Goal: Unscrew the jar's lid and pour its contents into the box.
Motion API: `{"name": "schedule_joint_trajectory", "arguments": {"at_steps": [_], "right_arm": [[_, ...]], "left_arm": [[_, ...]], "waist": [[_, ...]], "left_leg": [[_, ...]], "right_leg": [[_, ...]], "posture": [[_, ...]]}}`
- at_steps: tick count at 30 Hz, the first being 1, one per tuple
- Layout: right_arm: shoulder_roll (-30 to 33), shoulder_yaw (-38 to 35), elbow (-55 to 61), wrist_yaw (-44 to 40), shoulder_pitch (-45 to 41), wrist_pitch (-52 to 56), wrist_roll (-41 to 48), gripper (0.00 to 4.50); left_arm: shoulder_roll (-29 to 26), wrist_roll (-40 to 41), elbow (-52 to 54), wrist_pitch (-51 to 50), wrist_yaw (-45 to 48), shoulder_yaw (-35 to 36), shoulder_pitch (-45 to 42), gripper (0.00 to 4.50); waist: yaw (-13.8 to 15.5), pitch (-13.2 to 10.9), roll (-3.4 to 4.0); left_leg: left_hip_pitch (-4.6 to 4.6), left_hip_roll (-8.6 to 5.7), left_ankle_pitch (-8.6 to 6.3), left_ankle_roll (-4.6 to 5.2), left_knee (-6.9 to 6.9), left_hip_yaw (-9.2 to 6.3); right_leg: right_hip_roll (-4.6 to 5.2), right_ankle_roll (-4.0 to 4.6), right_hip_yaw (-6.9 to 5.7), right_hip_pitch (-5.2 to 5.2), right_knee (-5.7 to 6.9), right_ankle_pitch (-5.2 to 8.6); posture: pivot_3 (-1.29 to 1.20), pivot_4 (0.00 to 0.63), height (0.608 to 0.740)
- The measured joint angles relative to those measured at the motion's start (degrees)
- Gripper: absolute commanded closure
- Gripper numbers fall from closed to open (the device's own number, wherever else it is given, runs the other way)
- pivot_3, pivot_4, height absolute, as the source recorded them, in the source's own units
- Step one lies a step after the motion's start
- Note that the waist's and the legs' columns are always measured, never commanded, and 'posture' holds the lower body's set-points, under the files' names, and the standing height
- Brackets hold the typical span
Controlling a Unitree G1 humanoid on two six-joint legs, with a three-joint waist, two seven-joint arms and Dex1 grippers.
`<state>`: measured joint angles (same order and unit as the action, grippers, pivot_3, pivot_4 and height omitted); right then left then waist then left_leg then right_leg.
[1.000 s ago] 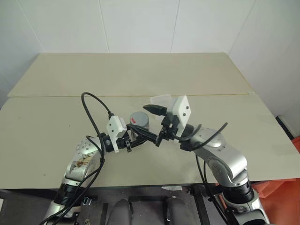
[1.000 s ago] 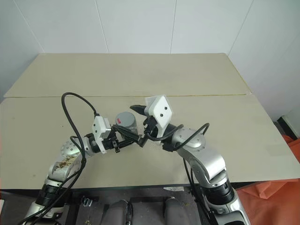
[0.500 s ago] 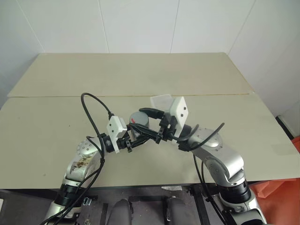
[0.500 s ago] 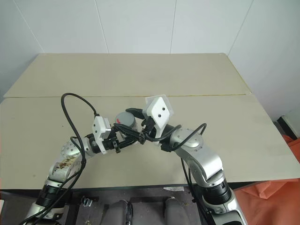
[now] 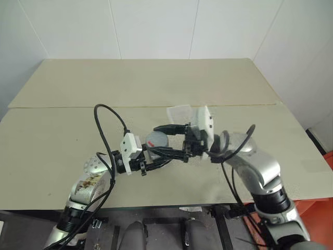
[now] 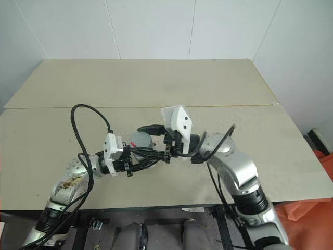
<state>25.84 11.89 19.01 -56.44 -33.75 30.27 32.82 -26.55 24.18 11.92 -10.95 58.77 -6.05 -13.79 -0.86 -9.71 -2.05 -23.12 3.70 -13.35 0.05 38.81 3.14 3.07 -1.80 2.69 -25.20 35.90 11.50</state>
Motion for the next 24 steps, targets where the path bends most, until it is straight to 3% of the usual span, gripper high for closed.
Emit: {"name": "schedule_joint_trajectory", "arguments": {"at_steps": [4,11,21,24], "right_arm": [[2.6,0.0,-8.0,-13.1,-5.9,-2.2,2.3,1.77],[0.9,1.6,-25.8,-32.0,-17.5,-6.5,2.1,1.77],[1.5,8.2,-35.3,-33.5,-22.6,-14.8,7.0,1.77],[2.0,9.3,-36.1,-33.5,-23.3,-16.2,7.8,0.87]], "left_arm": [[-0.6,1.7,2.6,-1.5,1.6,-0.5,0.3,2.15],[-0.8,3.4,5.2,-2.2,1.3,-0.5,0.2,2.15],[-0.9,3.6,5.2,-2.8,-0.5,0.0,0.2,2.15],[-0.9,3.9,5.2,-2.9,-0.6,-0.1,0.2,2.15]], "waist": [[-0.1,0.0,0.0],[-0.2,0.0,0.01],[0.1,0.0,0.02],[0.1,0.0,0.02]], "left_leg": [[0.01,0.02,0.0,0.0,0.0,-0.01],[0.01,0.03,0.0,0.0,0.0,-0.01],[-0.06,0.02,0.0,0.0,-0.01,-0.01],[-0.04,0.03,0.0,0.0,-0.01,-0.01]], "right_leg": [[-0.03,0.01,0.0,0.0,0.01,0.0],[-0.05,0.12,0.0,-0.01,0.03,-0.06],[-0.02,0.26,-0.02,-0.04,-0.01,-0.13],[-0.03,0.27,-0.03,-0.04,0.01,-0.13]], "posture": [[0.0,0.15,0.74],[0.0,0.15,0.74],[0.0,0.15,0.74],[0.0,0.15,0.74]]}}
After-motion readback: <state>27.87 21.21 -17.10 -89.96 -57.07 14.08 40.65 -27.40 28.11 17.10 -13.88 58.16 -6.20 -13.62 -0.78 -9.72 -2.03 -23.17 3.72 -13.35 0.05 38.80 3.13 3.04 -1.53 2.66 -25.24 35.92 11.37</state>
